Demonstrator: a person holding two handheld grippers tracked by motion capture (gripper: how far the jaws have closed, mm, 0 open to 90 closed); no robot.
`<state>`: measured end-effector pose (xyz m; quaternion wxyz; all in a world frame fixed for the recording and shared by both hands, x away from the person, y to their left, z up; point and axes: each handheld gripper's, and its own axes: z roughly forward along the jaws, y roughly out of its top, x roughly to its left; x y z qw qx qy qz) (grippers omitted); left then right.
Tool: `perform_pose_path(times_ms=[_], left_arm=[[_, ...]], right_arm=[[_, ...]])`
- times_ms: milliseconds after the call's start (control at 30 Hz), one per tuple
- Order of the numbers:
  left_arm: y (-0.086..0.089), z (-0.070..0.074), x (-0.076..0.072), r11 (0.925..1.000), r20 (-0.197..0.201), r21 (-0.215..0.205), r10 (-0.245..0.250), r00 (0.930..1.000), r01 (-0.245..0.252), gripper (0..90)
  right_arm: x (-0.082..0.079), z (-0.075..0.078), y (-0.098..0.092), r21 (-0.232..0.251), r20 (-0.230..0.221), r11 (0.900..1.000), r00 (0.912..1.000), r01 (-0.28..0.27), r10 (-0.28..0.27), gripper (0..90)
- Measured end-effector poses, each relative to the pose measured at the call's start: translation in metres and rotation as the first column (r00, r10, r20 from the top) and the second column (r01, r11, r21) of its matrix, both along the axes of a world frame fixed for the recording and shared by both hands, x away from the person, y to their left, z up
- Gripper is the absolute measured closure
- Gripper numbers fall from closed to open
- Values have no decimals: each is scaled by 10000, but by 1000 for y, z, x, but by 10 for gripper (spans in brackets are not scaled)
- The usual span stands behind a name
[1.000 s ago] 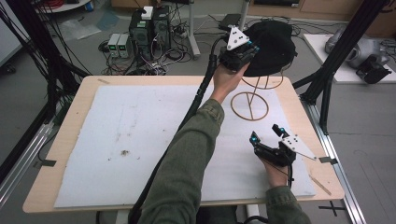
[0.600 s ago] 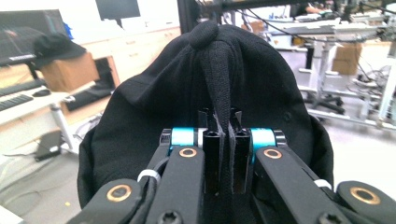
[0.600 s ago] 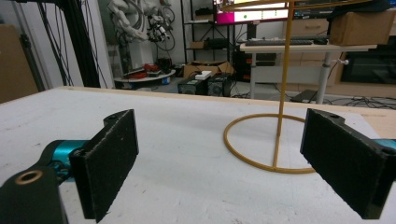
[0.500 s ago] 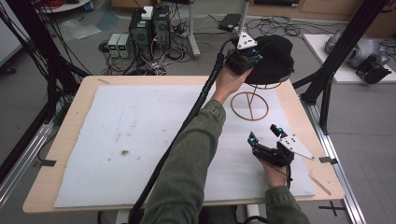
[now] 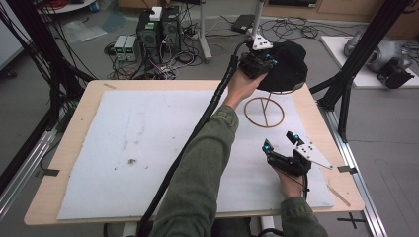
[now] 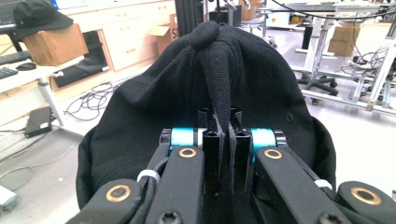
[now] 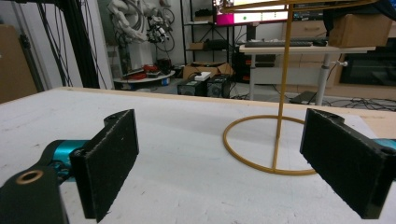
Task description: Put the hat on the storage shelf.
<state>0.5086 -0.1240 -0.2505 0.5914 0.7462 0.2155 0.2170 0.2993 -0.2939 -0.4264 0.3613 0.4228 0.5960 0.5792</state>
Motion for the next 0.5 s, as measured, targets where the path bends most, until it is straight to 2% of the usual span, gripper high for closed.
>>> perform_pose_path(times_ms=[500], left_arm=[[-3,-1,-1,10000,-177,-45,59,9998,-60,787]], right_arm=[[-1,0,0,4,-27,10000,10000,-25,25,108]])
